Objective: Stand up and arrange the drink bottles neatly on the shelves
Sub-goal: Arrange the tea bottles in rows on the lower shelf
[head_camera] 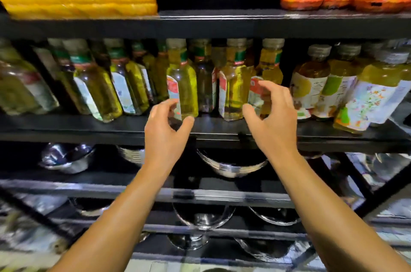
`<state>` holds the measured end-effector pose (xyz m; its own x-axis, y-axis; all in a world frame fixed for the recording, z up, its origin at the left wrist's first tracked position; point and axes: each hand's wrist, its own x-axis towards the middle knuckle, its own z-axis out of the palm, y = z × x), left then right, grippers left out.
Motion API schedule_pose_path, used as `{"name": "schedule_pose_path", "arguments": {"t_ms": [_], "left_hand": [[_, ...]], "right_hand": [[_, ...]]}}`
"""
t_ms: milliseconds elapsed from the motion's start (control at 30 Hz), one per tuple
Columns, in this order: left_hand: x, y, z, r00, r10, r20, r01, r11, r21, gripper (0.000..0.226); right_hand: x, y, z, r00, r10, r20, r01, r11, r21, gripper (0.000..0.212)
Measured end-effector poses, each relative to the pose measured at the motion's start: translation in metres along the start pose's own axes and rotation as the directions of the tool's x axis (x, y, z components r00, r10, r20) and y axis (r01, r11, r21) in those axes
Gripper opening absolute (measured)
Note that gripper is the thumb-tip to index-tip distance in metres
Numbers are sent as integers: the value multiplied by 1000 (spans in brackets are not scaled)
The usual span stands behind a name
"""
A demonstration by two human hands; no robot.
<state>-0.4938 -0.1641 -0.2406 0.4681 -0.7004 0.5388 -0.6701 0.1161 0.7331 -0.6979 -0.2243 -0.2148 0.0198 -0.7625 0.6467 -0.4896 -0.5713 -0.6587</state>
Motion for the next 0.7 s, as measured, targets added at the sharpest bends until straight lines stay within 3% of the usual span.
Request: {"name": "schedule_pose_path", "arguments": {"t_ms": [233,367,533,700], "left_hand": [[20,-63,-95,985,-47,-168,71,988,138,48],[47,-108,-142,978,-69,-199,105,978,180,54],[93,-138,-156,991,-81,-102,98,980,174,79],[130,-159,-162,997,-67,-36,66,998,-14,96]], "right_hand": [[-21,-75,102,958,-110,264,78,988,130,51],[-25,-114,159,943,-96,318,42,984,173,55],[-13,-144,215,960,81,270,-88,996,14,37],[10,-159,241,937,282,206,-247,952,-180,54]]}}
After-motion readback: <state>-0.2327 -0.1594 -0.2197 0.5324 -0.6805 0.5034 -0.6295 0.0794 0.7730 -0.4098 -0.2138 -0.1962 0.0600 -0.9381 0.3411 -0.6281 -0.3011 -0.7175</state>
